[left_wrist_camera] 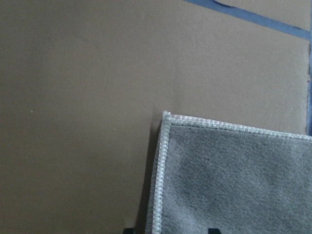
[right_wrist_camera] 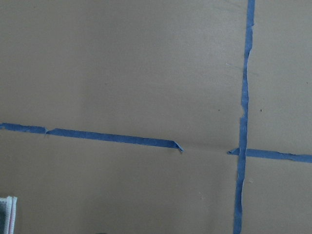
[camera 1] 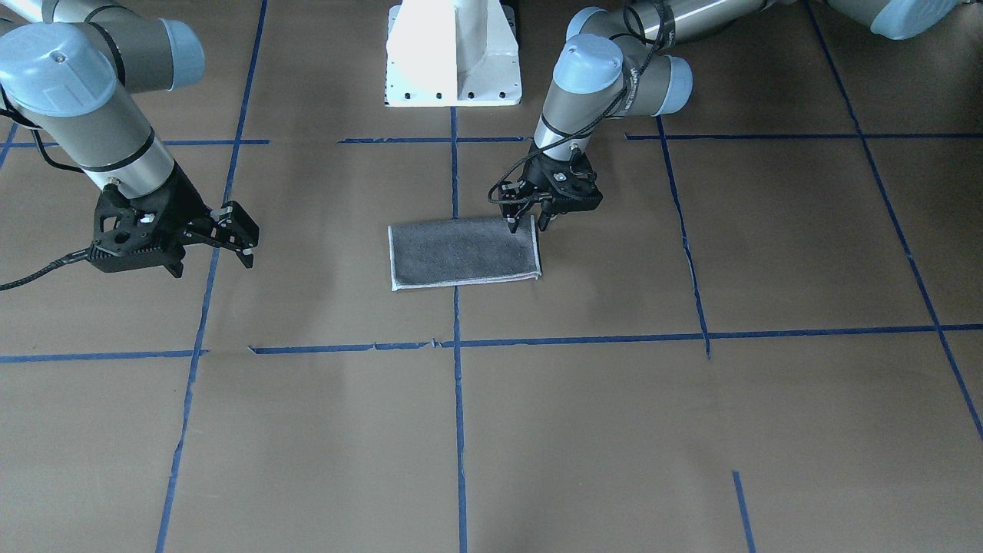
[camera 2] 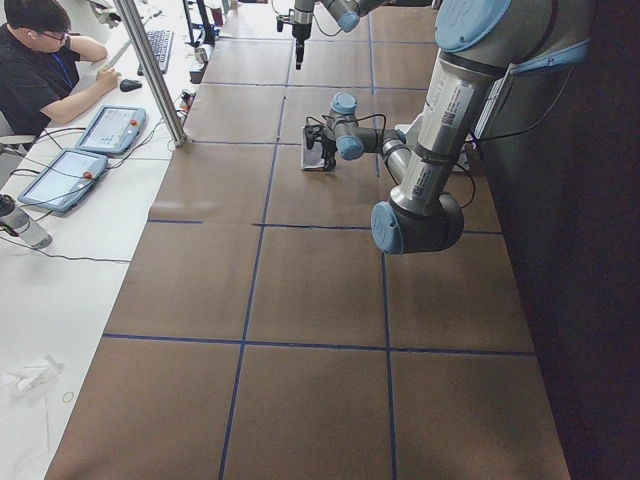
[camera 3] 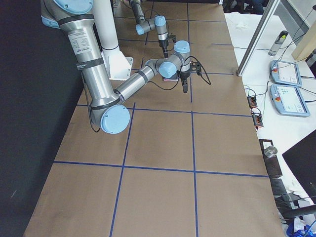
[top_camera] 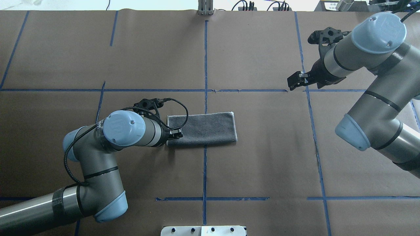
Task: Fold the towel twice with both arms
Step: 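Grasp the end of the folded strip nearest the left gripper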
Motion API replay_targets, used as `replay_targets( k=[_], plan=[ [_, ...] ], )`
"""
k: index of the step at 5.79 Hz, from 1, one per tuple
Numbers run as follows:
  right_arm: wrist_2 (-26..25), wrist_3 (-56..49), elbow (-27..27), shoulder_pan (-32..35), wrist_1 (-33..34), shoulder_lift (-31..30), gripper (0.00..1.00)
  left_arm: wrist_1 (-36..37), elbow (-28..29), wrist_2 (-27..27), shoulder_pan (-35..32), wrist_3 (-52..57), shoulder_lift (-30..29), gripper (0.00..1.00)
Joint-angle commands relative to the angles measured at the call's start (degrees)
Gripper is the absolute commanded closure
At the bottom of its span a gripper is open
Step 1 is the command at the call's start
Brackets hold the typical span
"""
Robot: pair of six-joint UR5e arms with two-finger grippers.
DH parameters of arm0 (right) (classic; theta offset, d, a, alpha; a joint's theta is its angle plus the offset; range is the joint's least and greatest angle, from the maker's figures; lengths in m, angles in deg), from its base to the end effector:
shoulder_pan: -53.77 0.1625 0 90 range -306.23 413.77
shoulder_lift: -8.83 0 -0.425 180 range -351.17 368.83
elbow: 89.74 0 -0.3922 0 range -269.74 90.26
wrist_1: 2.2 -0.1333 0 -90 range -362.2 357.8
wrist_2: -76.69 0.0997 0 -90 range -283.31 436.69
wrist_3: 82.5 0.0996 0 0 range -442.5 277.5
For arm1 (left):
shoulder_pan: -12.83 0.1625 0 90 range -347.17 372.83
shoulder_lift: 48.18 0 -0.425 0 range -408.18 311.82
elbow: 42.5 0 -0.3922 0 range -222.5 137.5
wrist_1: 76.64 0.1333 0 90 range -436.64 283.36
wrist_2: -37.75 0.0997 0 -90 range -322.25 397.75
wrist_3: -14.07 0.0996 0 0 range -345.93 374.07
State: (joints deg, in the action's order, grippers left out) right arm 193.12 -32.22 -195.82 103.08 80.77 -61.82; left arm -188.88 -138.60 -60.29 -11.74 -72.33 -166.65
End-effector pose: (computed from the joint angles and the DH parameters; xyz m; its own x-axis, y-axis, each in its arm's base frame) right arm -0.3199 -0.5085 0.3346 0.6787 -0.0884 0.7291 -0.0642 0.9818 0.1788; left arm 0.5530 -0.3841 0.2841 0.5160 -0.1676 -0.8400 0.2734 0.9616 -0.0239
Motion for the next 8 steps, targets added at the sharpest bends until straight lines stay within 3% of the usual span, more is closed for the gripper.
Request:
replay_targets(
  k=[1, 6, 7, 8],
  plan=[
    [-0.2, 0.0, 0.0, 0.0, 0.0, 0.0, 0.00, 0.1, 0.1, 0.0, 0.0, 0.0, 0.0, 0.44],
    [-0.4, 0.1, -0.1, 0.0, -0.1, 0.1, 0.00, 0.2, 0.0, 0.0, 0.7, -0.1, -0.1, 0.49],
    [-0.4, 0.1, -0.1, 0.0, -0.1, 0.1, 0.00, 0.2, 0.0, 0.0, 0.7, -0.1, 0.0, 0.61],
    [-0.4, 0.1, 0.0, 0.0, -0.1, 0.1, 0.00, 0.3, 0.1, 0.0, 0.7, -0.1, 0.0, 0.81]
  ],
)
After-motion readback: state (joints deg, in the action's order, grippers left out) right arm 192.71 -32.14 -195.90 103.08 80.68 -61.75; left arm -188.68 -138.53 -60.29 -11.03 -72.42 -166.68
